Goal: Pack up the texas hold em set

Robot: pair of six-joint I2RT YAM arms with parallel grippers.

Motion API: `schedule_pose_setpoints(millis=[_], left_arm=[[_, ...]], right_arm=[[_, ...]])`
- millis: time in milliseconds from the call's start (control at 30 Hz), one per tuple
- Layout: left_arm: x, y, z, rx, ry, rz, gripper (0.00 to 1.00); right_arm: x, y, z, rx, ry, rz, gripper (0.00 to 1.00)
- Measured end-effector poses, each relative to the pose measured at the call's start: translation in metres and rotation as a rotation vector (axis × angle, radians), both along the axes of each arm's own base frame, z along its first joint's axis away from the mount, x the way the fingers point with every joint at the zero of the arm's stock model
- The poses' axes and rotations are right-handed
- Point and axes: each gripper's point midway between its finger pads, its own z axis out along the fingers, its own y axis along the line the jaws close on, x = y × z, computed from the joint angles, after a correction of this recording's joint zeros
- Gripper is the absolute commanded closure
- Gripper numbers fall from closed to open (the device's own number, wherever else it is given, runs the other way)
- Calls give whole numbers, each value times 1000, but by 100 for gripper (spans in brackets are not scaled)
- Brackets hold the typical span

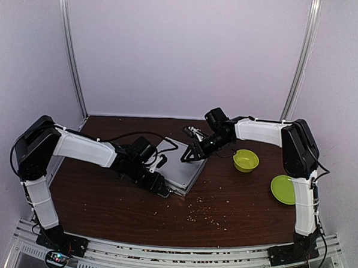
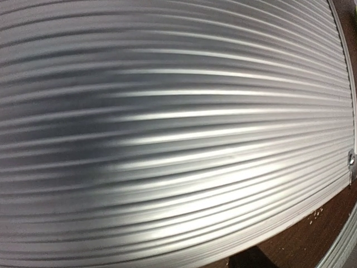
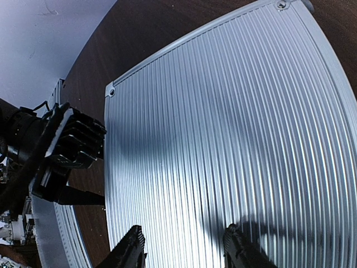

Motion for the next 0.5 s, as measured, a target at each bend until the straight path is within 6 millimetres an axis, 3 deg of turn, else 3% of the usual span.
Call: schedule_pose_setpoints(millis=[233, 500], left_arm=[[-3, -3, 7, 3, 22, -34, 56], [-10, 0, 18, 7, 55, -60, 58]], right_arm=[[1, 1, 0, 3, 3, 3, 51], [0, 1, 0, 4, 4, 4, 51]])
